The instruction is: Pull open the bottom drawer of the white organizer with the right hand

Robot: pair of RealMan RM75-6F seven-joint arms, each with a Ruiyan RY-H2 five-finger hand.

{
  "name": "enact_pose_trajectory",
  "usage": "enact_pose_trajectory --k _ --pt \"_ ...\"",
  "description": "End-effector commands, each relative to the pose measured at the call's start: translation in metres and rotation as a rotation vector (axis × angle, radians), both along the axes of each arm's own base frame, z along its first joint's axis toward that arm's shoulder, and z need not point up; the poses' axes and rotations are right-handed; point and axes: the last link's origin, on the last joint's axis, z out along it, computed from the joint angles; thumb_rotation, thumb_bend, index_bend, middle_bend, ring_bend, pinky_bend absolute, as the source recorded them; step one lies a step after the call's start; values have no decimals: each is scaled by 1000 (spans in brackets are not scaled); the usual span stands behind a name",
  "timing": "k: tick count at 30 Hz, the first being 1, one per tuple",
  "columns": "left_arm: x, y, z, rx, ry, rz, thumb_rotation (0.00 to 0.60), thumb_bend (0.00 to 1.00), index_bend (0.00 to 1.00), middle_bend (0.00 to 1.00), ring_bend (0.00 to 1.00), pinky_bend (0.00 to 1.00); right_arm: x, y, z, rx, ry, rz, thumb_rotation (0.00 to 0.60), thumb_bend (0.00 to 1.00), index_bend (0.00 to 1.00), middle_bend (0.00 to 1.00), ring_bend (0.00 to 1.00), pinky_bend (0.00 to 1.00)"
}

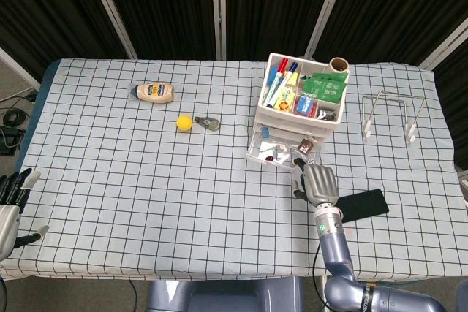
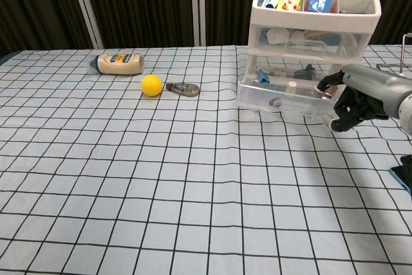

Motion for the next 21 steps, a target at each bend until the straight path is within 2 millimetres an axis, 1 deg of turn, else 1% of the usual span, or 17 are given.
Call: enact_pose_trajectory --k 1,12,21 --pt "0 0 0 0 0 -1 600 17 0 0 0 0 0 2 1 -1 2 7 600 391 399 881 869 911" --pt "1 -1 -1 -5 -1 -2 600 17 0 0 0 0 0 13 2 0 9 32 600 391 437 881 869 912" --pt "0 -1 0 -5 -2 2 600 17 0 0 0 0 1 19 2 6 16 48 600 391 445 881 869 911"
